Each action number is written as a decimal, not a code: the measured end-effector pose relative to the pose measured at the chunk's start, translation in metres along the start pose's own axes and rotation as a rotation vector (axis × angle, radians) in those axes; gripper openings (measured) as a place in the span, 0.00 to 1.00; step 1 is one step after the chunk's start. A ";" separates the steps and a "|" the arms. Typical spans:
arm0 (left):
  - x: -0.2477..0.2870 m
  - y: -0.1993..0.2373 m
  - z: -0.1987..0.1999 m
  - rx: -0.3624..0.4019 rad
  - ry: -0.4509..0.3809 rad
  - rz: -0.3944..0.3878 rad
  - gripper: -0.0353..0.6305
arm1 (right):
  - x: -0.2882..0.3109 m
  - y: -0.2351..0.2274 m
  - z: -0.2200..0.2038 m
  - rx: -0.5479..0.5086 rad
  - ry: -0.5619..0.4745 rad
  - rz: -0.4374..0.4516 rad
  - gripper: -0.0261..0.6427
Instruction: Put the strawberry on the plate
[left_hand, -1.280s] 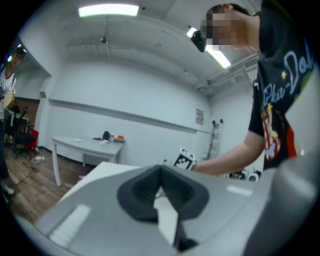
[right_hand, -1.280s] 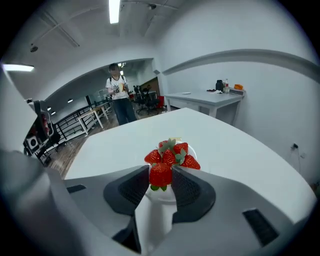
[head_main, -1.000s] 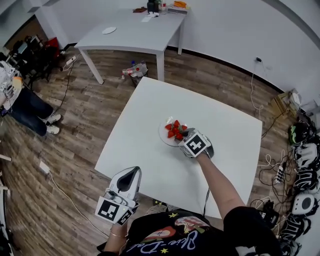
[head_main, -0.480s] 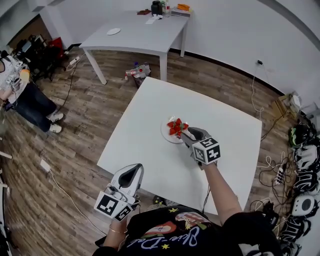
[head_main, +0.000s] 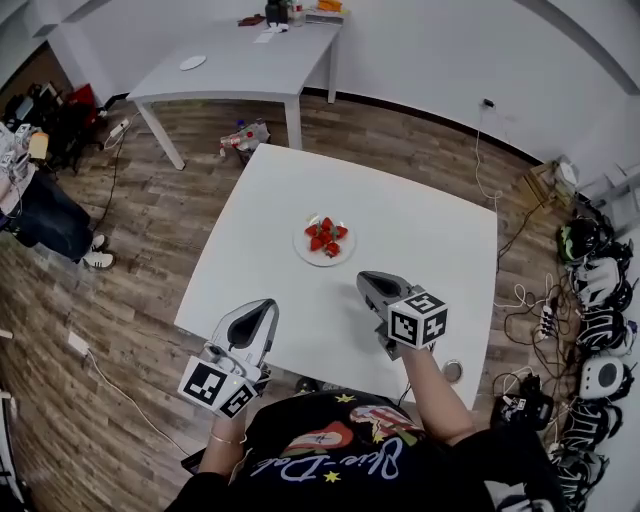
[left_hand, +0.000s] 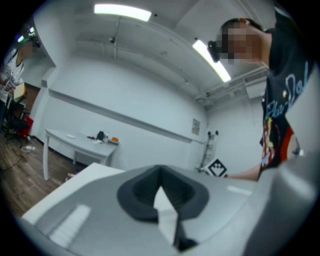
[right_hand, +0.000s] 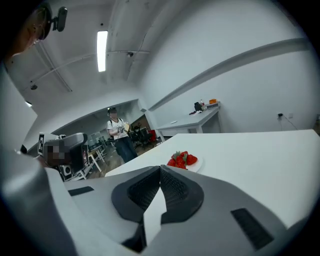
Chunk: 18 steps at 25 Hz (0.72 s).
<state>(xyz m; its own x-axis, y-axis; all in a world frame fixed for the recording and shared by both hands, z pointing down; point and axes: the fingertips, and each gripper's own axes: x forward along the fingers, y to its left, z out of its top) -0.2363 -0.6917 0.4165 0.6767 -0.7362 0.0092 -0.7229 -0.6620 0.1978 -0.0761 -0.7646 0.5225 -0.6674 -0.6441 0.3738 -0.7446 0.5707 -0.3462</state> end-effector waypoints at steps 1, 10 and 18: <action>0.003 -0.002 0.000 0.004 0.004 -0.008 0.04 | -0.001 -0.002 -0.005 0.005 0.013 -0.007 0.07; 0.010 -0.020 -0.011 0.022 0.034 -0.053 0.04 | -0.011 -0.003 -0.017 0.026 0.006 -0.025 0.07; 0.005 -0.028 -0.011 0.036 0.041 -0.054 0.04 | -0.012 -0.003 -0.017 0.013 0.013 -0.022 0.07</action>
<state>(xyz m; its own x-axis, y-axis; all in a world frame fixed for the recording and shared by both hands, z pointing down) -0.2112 -0.6759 0.4220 0.7193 -0.6935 0.0397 -0.6893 -0.7056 0.1639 -0.0664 -0.7496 0.5340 -0.6506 -0.6499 0.3928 -0.7593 0.5492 -0.3491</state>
